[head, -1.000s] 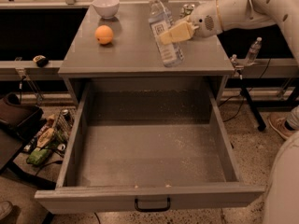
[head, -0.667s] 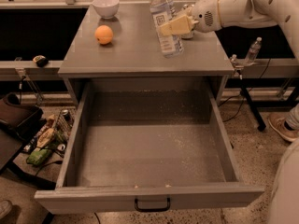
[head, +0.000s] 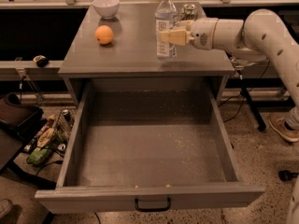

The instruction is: Pick blue plastic bottle from top drawer and place on counter

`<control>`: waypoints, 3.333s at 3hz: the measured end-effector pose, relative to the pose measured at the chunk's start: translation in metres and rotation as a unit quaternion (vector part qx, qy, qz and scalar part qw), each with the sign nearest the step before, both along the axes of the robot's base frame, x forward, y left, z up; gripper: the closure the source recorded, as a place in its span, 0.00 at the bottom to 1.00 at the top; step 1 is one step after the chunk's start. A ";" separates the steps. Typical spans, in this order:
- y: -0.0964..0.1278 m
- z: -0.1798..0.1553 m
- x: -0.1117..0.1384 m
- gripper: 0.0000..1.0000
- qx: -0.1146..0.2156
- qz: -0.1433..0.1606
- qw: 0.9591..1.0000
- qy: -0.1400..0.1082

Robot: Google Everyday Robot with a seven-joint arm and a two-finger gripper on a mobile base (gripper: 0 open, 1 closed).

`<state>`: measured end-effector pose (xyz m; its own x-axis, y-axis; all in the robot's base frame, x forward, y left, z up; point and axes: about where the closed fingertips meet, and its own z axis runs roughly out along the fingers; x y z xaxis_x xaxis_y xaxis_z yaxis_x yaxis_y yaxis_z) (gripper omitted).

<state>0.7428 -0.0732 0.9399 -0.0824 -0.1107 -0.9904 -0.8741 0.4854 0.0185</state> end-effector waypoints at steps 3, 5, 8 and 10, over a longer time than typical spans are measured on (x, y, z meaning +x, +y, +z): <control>0.016 -0.035 0.025 1.00 0.029 -0.002 0.999 -0.040; 0.018 -0.043 0.024 0.81 0.034 -0.005 0.998 -0.050; 0.018 -0.043 0.024 0.03 0.034 -0.005 0.998 -0.050; 0.010 -0.006 0.016 0.00 0.015 0.009 0.997 -0.081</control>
Offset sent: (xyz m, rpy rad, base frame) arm 0.0351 0.0115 -0.0306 0.0536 -0.0768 0.0020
